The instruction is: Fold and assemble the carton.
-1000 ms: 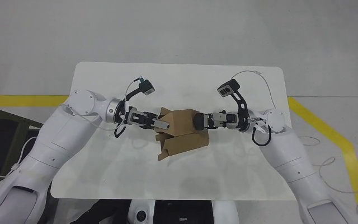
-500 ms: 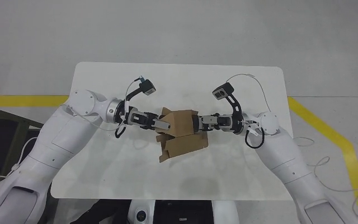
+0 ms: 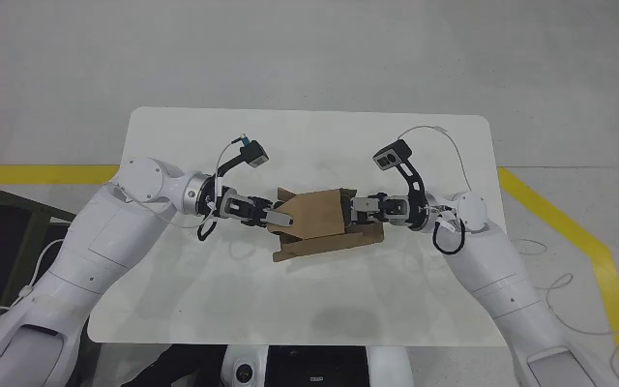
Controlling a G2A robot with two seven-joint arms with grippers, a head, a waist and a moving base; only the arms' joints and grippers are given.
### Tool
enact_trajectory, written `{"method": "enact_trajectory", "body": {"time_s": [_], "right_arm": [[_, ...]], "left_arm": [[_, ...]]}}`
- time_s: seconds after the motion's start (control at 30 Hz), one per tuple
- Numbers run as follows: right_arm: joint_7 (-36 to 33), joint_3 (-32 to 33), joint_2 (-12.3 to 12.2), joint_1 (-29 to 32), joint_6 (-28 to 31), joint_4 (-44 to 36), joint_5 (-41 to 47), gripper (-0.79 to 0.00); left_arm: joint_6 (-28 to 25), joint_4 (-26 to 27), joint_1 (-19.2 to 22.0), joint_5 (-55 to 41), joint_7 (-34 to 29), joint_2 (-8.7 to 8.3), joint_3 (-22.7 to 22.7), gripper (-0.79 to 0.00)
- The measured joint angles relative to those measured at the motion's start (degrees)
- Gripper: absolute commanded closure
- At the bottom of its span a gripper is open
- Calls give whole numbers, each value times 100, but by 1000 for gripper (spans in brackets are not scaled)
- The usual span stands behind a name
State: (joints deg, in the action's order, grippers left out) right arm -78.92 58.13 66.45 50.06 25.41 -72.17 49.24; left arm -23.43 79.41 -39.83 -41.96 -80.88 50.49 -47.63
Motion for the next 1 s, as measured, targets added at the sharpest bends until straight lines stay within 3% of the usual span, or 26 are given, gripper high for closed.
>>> {"method": "enact_trajectory", "body": {"time_s": [0.1, 0.43, 0.57, 0.8, 0.93, 1.0], "right_arm": [[-79, 0, 23, -48, -79, -20, -50, -529], [-97, -290, 125, -252, -96, 54, -359, -443], [-17, -391, 133, -321, -17, 64, -508, -348], [105, -610, 89, -382, 105, 90, -700, -280], [149, -691, 49, -418, 149, 91, -713, -139], [200, -738, 28, -441, 199, 104, -738, -114]], "left_arm": [[11, 11, -8, -7, -11, -1, 0, 0], [19, 23, -15, -17, -19, 6, 1, 0], [23, 19, -11, -36, -22, 12, 1, 0], [24, 20, -15, -65, -23, 25, 3, 0], [35, 36, -26, -94, -35, 32, -7, 0], [36, 40, -32, -99, -35, 36, -14, 0]]}}
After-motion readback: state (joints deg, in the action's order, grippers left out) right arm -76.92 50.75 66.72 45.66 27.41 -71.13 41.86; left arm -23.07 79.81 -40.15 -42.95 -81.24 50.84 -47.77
